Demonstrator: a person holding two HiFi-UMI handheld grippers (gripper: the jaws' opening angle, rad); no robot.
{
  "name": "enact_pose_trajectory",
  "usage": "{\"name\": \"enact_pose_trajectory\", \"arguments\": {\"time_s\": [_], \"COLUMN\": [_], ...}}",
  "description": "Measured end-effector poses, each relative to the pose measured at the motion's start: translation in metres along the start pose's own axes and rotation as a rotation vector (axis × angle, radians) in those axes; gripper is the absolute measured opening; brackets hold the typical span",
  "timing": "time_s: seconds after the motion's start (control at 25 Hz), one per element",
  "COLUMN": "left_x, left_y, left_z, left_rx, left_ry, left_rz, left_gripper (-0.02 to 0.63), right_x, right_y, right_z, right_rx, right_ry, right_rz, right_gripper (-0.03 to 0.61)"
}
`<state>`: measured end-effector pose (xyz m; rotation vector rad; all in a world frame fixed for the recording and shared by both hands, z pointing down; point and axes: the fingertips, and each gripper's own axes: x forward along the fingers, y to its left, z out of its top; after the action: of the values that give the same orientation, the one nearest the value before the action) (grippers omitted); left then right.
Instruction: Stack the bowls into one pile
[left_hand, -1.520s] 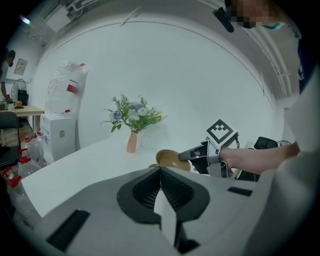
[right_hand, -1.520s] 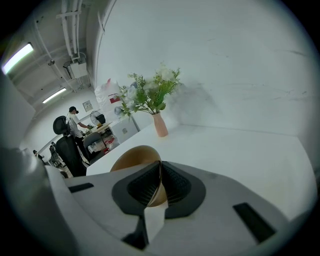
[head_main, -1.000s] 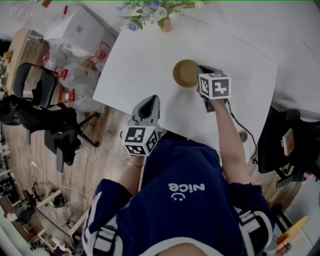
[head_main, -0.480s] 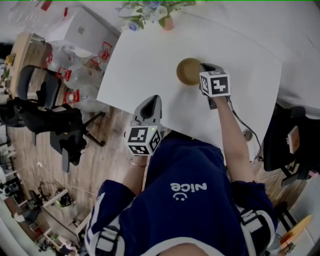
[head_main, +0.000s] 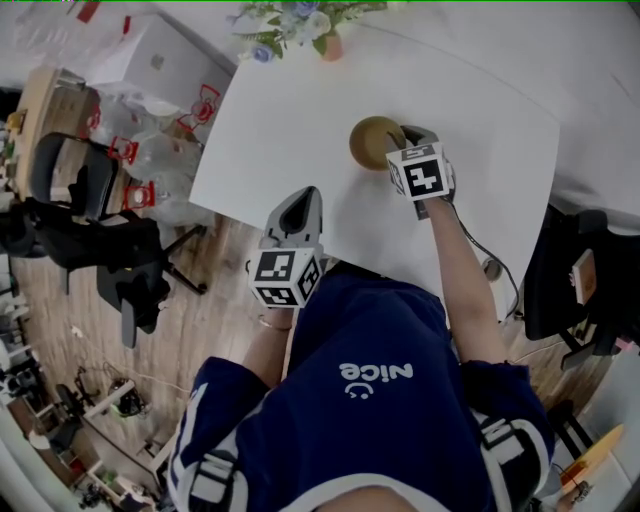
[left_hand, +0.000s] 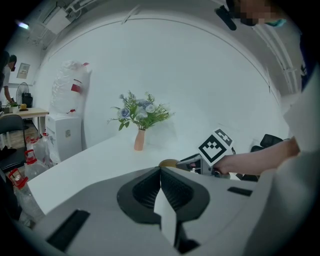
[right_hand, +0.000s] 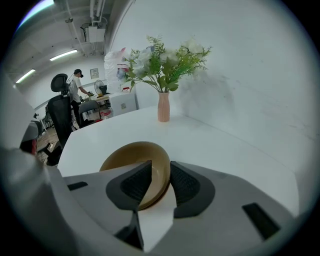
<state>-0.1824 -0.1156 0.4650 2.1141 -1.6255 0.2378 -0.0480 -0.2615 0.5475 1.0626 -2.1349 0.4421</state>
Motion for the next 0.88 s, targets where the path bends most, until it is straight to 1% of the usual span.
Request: {"name": "enact_pose_trajectory", "arguments": {"time_s": [0.12, 0.28, 0.44, 0.64, 0.88], "left_x": [0.003, 0.006, 0.009, 0.014, 0.013], "left_y": [-0.001, -0.007, -0.017, -0.032, -0.052], "left_z": [0.002, 0.004, 0.007, 0.021, 0.040], "left_rx": [0.005, 0.010, 0.015, 0.026, 0.043], "left_ry": [-0.003, -0.004, -0.013, -0.048, -0.099], "left_rz": [-0.010, -0.032, -0.056, -0.104, -0.162], "left_gripper": [0.017, 0.017, 0.017, 0.017, 0.017], "right_x": [-0.004, -0.024, -0.053, -0.097, -0.150], "right_y": [0.002, 0.001, -0.002, -0.004, -0.003], "right_z": [0.003, 0.022, 0.041, 0.058, 0.062], "right_rx": [-0.007, 0.001, 0.000, 0.014, 0.030], "right_ry": [-0.018, -0.090, -0.170, -0.278, -0.381], "right_rz": [0.002, 0.005, -0.004, -0.034, -0.074], "right_gripper": [0.153, 0.173, 0.173, 0.173, 0.173]}}
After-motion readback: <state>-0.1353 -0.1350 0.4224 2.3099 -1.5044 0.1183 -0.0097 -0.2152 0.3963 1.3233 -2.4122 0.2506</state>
